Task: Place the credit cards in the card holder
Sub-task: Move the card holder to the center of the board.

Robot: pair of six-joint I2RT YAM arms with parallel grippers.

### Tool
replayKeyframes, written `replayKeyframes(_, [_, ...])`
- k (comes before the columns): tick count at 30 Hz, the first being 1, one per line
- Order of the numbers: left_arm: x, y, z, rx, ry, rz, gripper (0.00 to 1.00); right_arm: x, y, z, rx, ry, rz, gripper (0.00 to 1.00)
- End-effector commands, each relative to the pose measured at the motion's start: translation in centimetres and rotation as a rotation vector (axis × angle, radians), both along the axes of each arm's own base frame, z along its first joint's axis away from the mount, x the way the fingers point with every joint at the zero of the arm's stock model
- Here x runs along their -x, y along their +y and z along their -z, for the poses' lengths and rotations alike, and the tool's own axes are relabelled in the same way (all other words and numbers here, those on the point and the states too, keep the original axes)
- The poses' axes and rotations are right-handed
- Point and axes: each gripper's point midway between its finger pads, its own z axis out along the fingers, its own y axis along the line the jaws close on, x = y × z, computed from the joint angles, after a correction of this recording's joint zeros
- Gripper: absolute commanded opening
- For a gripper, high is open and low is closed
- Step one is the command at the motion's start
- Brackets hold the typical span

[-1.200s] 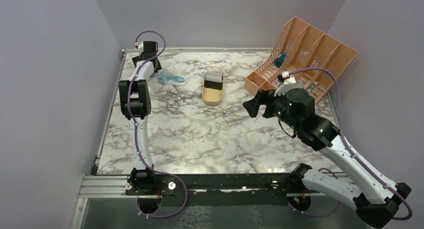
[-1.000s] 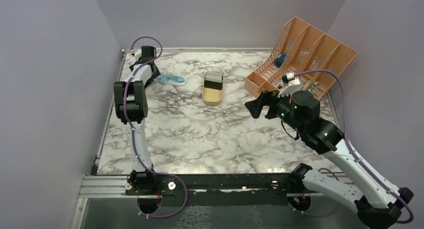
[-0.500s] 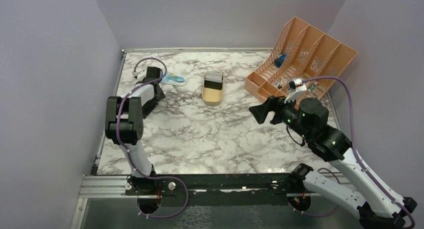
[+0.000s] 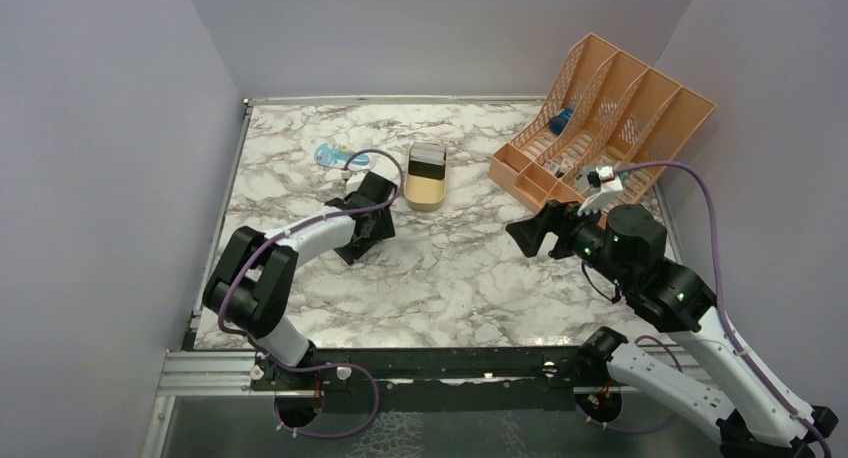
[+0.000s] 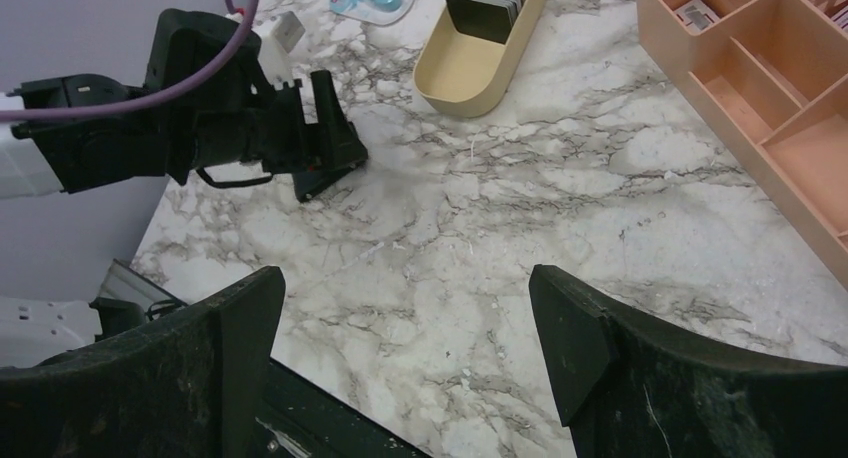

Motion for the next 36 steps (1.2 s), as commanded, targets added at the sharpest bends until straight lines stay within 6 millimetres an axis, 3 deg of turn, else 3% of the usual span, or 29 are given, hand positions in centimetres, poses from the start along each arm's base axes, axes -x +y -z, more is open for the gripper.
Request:
replayKeyframes(1, [3.2, -5.9, 1.8, 0.124, 0.067, 0.121, 0.73, 0.2, -0.9, 0.2, -0.005, 0.026, 0.044, 0.94])
replayKeyframes(5, [5.1, -10.3, 1.8, 0.165, 0.072, 0.211, 0.71, 0.2, -0.9, 1.0, 0.003, 0.053, 0.05, 0.93])
replayKeyframes(9, [6.5, -15.2, -0.4, 0.232, 0.035, 0.295, 0.7, 0.3, -0.4, 1.9, 0.001, 0.089, 0.038, 0.92])
replayKeyframes(12, [6.6, -17.6, -2.6, 0.271, 0.003, 0.363, 0.7, 0.2, 0.2, 2.8, -0.004, 0.118, 0.028, 0.92])
replayKeyframes(14, [6.3, -17.9, -3.8, 0.26, -0.017, 0.407, 0.7, 0.1, 0.6, 3.2, -0.008, 0.132, 0.02, 0.92])
replayKeyframes(20, [4.8, -16.2, -5.9, 0.064, -0.08, 0.584, 0.68, -0.1, 1.1, 3.8, -0.015, 0.143, 0.007, 0.91])
replayKeyframes(30, [4.1, -14.3, -5.4, -0.166, -0.063, 0.807, 0.54, -0.2, 0.5, 3.5, -0.013, 0.12, 0.029, 0.91])
replayKeyframes(36, [3.8, -14.0, -2.9, -0.246, -0.005, 0.885, 0.54, 0.0, 0.3, 3.1, -0.019, 0.105, 0.03, 0.91])
